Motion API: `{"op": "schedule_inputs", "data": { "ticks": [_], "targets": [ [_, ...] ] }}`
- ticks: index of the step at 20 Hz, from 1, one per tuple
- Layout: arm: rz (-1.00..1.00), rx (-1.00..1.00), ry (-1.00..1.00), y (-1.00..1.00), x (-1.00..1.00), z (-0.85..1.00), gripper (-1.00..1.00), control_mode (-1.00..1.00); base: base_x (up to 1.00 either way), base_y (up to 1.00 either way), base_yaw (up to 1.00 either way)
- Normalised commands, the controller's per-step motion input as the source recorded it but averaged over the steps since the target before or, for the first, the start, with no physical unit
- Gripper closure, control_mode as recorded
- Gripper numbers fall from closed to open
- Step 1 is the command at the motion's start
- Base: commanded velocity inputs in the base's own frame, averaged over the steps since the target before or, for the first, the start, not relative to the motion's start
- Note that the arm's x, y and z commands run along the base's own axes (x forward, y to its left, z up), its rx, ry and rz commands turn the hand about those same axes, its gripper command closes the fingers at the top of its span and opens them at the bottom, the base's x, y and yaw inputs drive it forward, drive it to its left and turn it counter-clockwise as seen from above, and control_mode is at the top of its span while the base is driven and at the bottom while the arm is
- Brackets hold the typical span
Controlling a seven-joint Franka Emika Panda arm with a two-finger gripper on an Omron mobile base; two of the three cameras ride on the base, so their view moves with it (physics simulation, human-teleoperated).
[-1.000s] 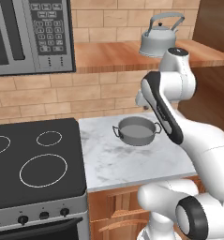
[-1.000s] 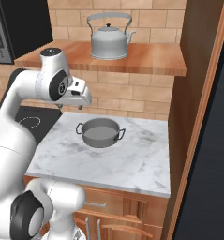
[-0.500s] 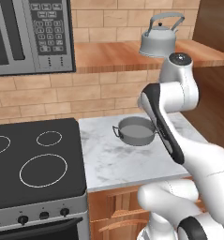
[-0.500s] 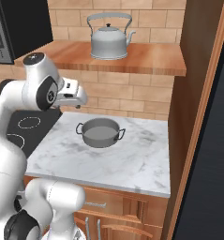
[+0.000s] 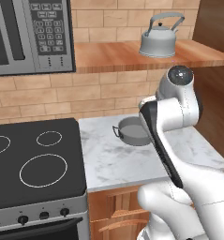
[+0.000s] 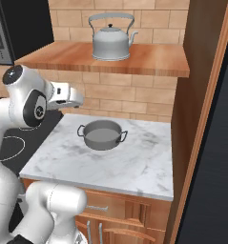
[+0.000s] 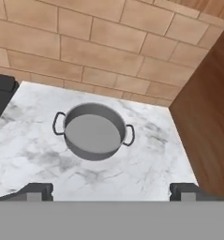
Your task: Pick the kettle from the cabinet and place it on a stove burner. Then pick the pot from the counter and place it on another stove burner. Finally, turn both burners on.
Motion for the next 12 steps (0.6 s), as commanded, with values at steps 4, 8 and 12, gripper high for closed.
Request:
{"op": "schedule_inputs", "data": {
  "ticks": [4,8,12],
  "targets": [
    [0.00,-0.09,-0.19,0.01,-0.30,0.14,-1.00,-1.00,0.00,0.00,0.00],
    [0.00,-0.12,-0.22,0.04,-0.25,0.18,-1.00,-1.00,0.00,0.00,0.00],
    [0.00,-0.10,-0.19,0.00,-0.09,0.23,-1.00,-1.00,0.00,0.00,0.00]
  ]
}}
